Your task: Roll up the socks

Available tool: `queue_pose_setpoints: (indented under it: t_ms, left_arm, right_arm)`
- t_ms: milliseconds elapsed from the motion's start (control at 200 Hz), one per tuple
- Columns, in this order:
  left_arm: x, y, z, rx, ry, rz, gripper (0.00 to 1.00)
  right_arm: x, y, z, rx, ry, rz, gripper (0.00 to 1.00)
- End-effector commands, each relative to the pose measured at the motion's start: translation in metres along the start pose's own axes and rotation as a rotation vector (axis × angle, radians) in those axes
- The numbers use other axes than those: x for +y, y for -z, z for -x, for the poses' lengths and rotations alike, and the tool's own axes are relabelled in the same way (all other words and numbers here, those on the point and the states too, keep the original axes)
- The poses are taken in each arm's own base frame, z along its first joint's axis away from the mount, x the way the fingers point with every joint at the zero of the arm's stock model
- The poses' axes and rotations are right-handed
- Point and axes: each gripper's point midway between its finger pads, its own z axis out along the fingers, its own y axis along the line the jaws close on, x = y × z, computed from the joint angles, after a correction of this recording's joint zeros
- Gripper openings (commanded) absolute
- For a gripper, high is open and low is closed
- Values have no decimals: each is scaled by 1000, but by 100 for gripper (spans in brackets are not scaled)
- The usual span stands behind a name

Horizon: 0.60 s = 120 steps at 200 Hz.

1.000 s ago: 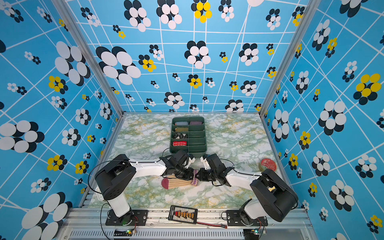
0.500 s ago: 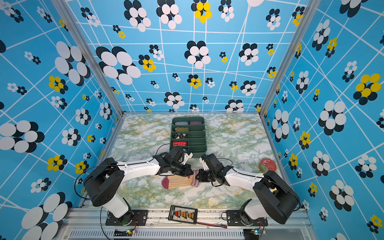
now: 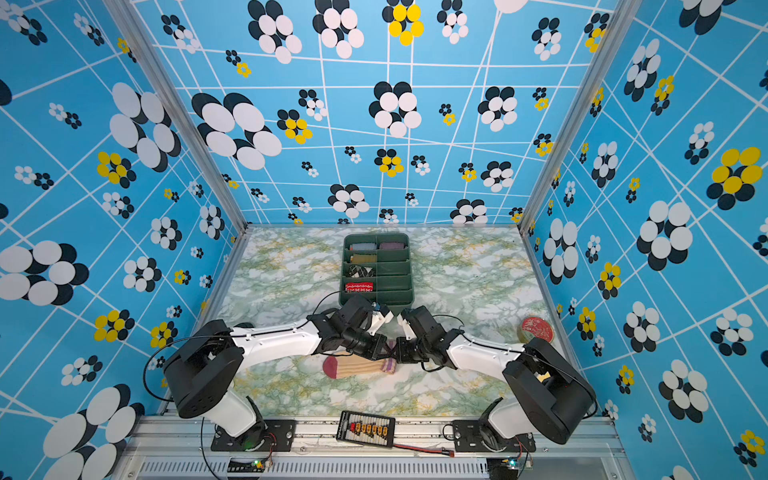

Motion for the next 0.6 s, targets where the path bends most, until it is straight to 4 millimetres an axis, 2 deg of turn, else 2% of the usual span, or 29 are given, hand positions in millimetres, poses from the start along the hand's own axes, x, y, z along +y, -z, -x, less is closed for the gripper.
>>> queue_pose_setpoints:
  t_ms: [0, 305, 595]
  left_arm:
    - [6, -9, -13, 50, 9, -13, 3]
    - [13, -18, -26, 108, 29, -11, 2]
    - [31, -24, -25, 117, 47, 44, 2]
  right_arm:
    - [-12, -4, -10, 42, -12, -65, 2]
    - [-12, -6, -9, 51, -14, -68, 2]
    - [-11, -7, -8, 59, -12, -70, 2]
